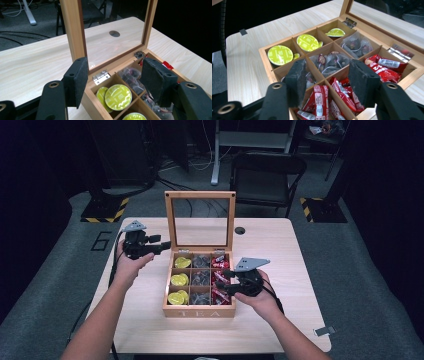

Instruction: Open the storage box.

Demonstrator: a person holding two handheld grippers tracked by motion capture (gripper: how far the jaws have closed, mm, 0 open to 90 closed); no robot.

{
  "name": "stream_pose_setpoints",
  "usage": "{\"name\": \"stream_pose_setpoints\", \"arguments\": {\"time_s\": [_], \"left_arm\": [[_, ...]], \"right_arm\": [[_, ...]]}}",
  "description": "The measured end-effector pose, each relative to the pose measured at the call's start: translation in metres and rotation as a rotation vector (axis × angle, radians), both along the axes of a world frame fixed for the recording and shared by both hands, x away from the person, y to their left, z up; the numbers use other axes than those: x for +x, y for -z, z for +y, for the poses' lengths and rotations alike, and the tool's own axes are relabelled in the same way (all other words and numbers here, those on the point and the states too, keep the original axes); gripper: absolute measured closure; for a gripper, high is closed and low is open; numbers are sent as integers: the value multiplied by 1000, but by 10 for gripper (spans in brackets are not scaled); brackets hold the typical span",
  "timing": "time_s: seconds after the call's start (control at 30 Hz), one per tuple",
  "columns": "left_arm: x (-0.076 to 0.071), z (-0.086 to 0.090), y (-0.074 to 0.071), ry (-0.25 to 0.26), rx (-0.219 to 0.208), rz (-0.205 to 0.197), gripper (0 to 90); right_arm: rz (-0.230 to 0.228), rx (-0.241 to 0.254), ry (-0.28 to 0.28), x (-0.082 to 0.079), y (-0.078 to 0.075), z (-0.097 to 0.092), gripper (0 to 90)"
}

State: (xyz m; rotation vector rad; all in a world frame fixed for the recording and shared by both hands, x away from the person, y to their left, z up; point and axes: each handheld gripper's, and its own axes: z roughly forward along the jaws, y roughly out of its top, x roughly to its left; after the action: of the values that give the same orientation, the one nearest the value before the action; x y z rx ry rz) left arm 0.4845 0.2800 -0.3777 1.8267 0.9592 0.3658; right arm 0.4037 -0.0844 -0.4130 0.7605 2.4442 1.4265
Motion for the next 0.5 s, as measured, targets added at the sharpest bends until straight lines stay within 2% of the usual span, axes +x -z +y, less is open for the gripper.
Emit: {"name": "stream_pose_setpoints", "arguments": {"time_s": [0.07, 0.17, 0.3, 0.5], "left_arm": [[-3, -1, 3, -6, 6, 3, 392], [-6, -2, 4, -5, 38, 2, 389], [-10, -2, 7, -1, 14, -6, 392], [-13, -1, 13, -8, 29, 7, 402]], "right_arm": [[2, -8, -6, 0, 2, 1, 512], [20, -35, -4, -1, 6, 3, 555], [18, -68, -8, -2, 15, 6, 584], [43, -65, -15, -3, 25, 8, 585]]}}
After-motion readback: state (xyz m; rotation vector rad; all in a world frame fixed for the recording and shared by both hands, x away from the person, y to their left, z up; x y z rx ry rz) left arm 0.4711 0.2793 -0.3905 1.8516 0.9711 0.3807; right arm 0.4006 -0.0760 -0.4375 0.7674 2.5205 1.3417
